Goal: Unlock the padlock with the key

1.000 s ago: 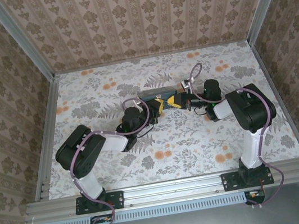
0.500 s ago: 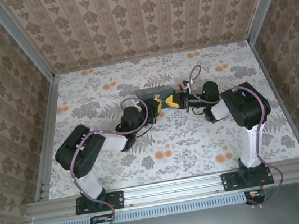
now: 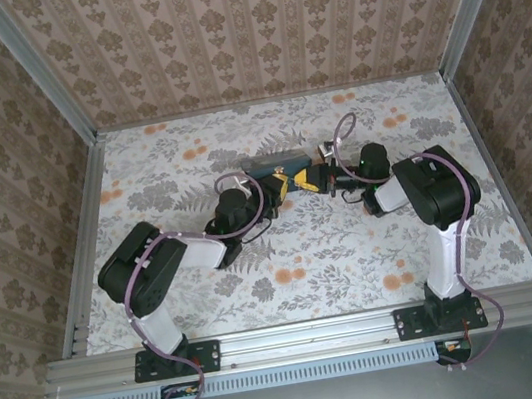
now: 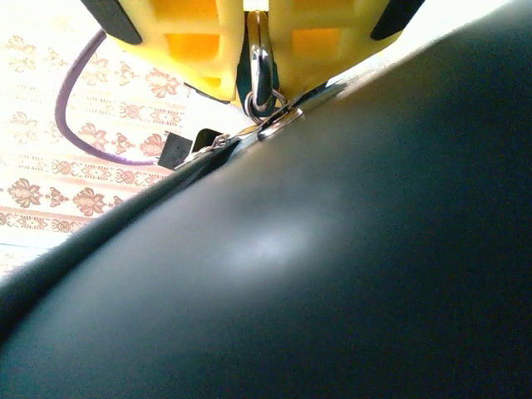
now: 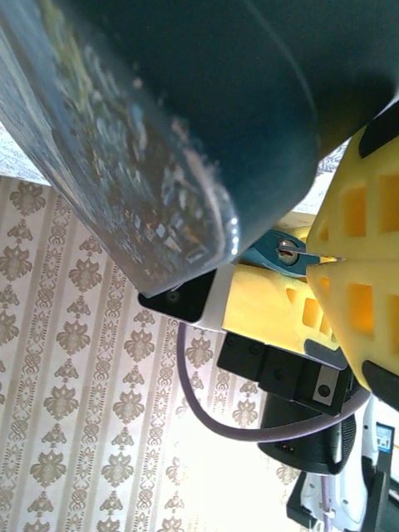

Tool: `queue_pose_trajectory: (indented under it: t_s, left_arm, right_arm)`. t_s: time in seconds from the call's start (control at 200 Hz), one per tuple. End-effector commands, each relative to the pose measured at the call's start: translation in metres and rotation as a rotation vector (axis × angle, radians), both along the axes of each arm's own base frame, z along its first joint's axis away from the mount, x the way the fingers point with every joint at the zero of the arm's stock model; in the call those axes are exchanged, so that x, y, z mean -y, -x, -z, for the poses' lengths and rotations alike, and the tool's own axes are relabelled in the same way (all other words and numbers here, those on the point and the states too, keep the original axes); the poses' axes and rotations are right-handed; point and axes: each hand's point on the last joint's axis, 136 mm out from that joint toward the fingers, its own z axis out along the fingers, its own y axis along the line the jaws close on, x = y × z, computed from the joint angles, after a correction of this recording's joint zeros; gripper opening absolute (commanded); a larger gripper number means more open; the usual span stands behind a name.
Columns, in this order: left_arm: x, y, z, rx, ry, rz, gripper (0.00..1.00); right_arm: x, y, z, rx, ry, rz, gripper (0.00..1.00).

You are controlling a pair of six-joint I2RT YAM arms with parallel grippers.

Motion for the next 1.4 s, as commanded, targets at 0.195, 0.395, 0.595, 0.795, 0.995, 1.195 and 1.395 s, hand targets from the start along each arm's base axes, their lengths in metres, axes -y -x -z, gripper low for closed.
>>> queue_pose_trajectory:
  t_s: [0.195, 0.395, 0.595, 0.795, 0.995, 1.195, 1.395]
  left_arm:
    - [0.053, 0.110, -0.111, 0.378, 0.210, 0.579, 0.00]
    - [0.050, 0.120, -0.123, 0.445, 0.211, 0.634, 0.00]
    - [0.045, 0.119, -0.120, 0.443, 0.204, 0.626, 0.00]
    - [0.043, 0.115, -0.107, 0.400, 0.189, 0.603, 0.00]
    - [0.040, 0.106, -0.087, 0.333, 0.169, 0.562, 0.00]
    - [0.027, 0.091, -0.053, 0.254, 0.120, 0.497, 0.00]
    - [0.017, 0.073, -0.010, 0.196, 0.041, 0.417, 0.00]
  right_arm:
    - [-0.029, 0.017, -0.021, 0.091, 0.001, -0.093, 0.00]
    - [-0.016, 0.000, -0.003, 0.025, 0.008, -0.016, 0.00]
    - [-0.007, -0.009, 0.001, 0.002, 0.008, 0.026, 0.00]
    - [0.011, -0.021, 0.012, -0.058, 0.005, 0.099, 0.00]
    - [0.013, -0.020, 0.013, -0.065, 0.006, 0.103, 0.00]
    - [0.024, -0.021, 0.031, -0.122, 0.018, 0.132, 0.00]
    - [0.030, -0.013, 0.057, -0.185, 0.041, 0.144, 0.00]
